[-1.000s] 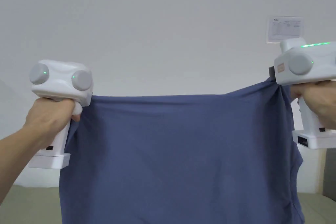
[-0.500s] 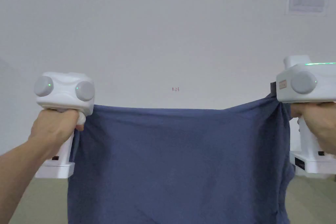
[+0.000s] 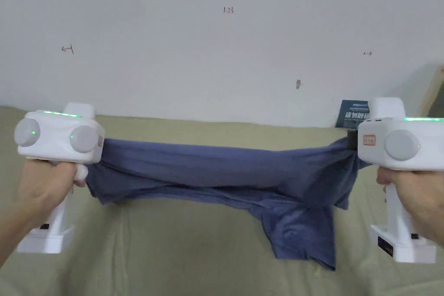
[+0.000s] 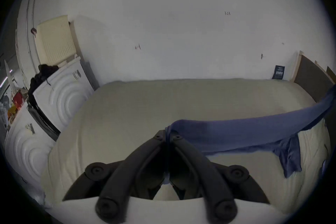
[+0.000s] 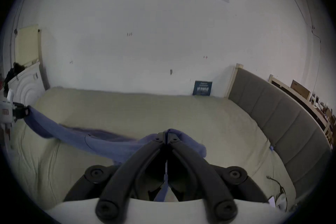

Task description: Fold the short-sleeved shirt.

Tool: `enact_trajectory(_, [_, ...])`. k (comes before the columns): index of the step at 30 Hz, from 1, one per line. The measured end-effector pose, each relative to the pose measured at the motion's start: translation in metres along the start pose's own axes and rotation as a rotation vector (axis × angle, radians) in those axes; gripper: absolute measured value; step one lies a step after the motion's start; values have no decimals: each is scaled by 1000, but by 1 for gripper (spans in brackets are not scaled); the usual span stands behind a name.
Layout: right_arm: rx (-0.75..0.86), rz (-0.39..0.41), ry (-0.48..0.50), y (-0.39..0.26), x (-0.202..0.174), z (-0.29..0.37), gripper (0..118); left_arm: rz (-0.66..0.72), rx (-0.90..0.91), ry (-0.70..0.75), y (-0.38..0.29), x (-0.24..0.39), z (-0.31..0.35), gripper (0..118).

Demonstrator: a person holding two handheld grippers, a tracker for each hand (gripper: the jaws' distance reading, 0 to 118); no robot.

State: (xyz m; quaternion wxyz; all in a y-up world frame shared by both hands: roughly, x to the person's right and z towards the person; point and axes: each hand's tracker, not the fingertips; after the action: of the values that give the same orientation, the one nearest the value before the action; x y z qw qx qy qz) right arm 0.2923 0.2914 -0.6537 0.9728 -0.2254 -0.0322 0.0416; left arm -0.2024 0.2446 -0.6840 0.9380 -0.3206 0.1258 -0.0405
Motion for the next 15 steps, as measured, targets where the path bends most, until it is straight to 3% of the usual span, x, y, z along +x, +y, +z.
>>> enact_trajectory(5, [-36,-27,33,-61,16,53,0,-15,-31,-50,-57,-19,46,3])
enact_trajectory(10, [-86,-107,102,-120,32,114,0,-15,-37,-88,-116,-36,99,3])
enact_trajectory(13, [-83,-114,105,-157,38,156,0,4,-50,-110,-155,-45,136,3])
enact_trajectory(15, [-112,-74,116,-181,40,184,0,4,-62,-127,-183,-55,157,3])
